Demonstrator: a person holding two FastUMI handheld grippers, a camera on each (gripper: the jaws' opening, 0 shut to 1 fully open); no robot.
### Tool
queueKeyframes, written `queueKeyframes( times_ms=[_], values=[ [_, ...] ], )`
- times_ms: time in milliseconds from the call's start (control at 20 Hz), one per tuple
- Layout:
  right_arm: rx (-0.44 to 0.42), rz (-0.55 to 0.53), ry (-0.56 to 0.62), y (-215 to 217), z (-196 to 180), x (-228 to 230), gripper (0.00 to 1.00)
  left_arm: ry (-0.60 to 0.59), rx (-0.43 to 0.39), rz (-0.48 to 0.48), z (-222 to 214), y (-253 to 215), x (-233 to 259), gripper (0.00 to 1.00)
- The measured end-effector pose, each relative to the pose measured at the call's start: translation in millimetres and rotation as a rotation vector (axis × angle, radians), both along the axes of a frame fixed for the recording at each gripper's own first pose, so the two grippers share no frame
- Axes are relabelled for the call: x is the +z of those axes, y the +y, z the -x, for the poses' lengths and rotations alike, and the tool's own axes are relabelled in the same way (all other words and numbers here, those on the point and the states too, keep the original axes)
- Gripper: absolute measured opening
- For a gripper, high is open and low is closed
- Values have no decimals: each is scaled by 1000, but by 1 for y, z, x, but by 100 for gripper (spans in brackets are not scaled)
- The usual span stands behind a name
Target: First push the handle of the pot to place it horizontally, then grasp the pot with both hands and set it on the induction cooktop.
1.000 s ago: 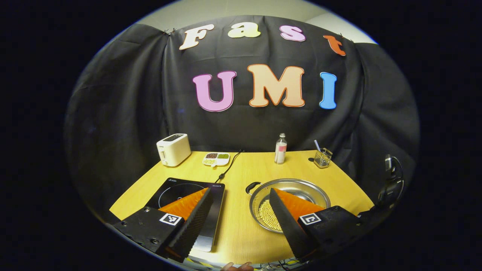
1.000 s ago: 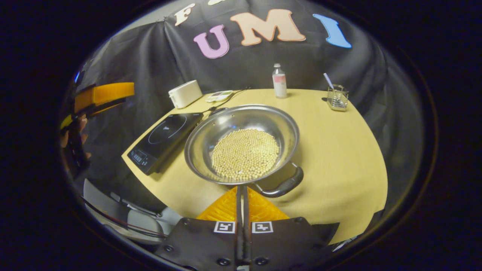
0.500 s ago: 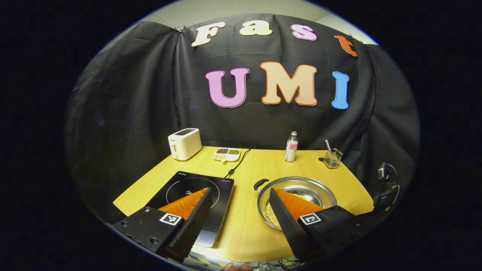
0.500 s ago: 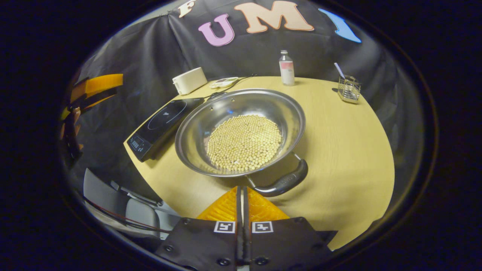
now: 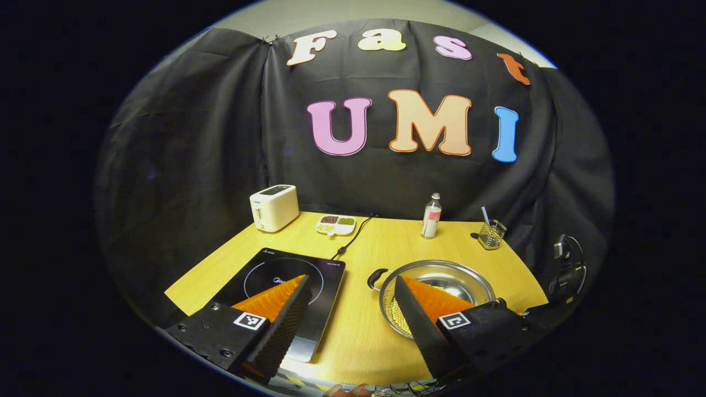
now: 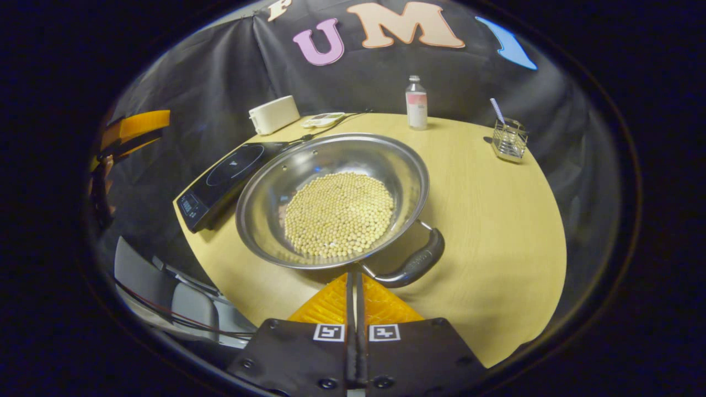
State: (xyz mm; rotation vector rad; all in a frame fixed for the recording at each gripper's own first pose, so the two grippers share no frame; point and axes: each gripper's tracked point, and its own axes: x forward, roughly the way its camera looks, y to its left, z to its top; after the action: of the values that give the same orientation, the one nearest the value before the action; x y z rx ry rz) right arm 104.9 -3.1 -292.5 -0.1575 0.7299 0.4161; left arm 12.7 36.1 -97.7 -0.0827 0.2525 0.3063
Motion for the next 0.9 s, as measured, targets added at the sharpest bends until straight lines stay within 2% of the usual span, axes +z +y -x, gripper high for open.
queueKeyframes(
  times_ms=[350,750,800,900],
  values=[
    [18,60,-31,-18,-32,7,2,3,15,11,-7,8,-2,98],
    [-12,60,-38,-31,-55,12,2,7,24,21,-15,12,-5,98],
    [-18,56,-39,-32,-56,12,0,9,26,20,-16,13,-5,98],
    [-25,52,-39,-33,-59,12,2,11,28,19,-17,13,-5,98]
  ],
)
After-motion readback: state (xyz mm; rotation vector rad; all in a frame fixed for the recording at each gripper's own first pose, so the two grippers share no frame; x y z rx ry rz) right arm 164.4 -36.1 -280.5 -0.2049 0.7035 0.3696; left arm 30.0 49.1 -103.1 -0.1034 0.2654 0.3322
